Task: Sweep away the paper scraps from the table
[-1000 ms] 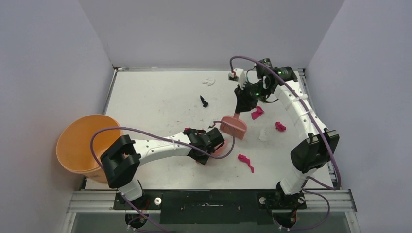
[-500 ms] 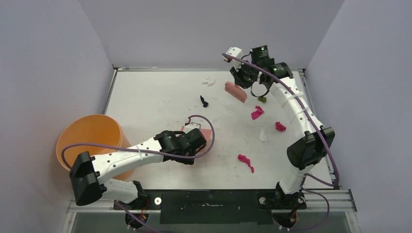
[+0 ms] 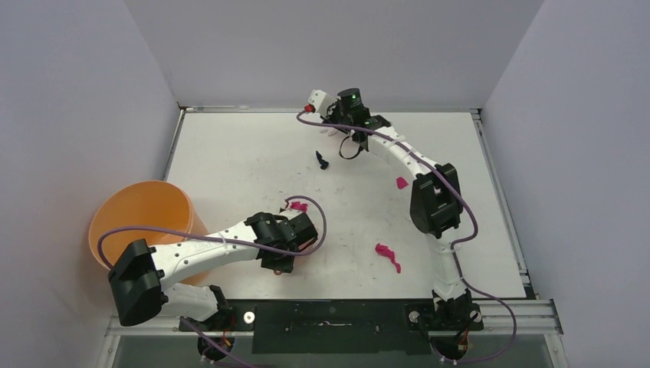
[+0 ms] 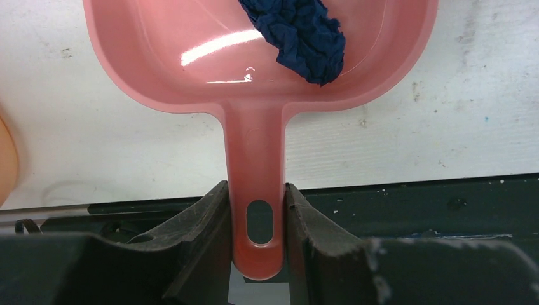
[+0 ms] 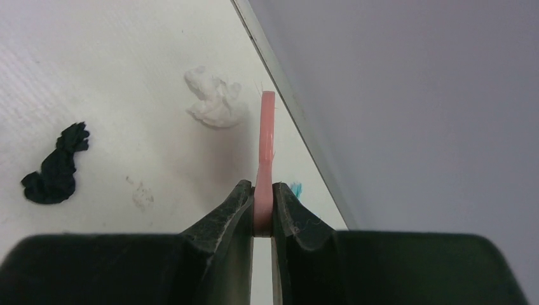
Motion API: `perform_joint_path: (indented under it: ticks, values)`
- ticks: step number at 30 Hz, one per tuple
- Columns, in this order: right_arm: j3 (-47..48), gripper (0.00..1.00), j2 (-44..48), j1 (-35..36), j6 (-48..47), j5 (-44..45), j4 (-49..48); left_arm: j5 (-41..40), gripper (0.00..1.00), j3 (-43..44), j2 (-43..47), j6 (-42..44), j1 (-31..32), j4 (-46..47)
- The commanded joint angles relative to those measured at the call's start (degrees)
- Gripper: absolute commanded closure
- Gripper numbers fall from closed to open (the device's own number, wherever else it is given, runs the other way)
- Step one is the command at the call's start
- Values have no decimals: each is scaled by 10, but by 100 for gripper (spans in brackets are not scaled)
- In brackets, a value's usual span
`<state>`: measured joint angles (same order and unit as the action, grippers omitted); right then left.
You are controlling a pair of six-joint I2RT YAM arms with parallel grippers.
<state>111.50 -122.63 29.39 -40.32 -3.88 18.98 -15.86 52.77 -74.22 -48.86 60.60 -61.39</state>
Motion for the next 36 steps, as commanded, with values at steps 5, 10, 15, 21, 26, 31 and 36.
perform_joint_path:
  ticks: [5,10,15,21,26,31,36]
  values:
    - [51,95,-100,38,-88,78,-143,41,100,-11,-26,36,-43,54]
    - [76,95,-116,50,-78,-9,-63,78,100,-20,-29,70,-84,87]
    - [17,95,-61,69,-51,-79,18,78,100,5,-64,102,-100,89]
    - [-108,95,39,95,-1,-116,25,85,100,22,-106,116,-110,103]
    - [-157,95,89,118,30,-145,89,87,100,22,-113,115,-112,116]
    - [-186,95,136,132,76,-208,160,85,100,22,-117,119,-117,123]
    - [-205,95,180,148,127,-271,223,80,100,21,-129,128,-120,134]
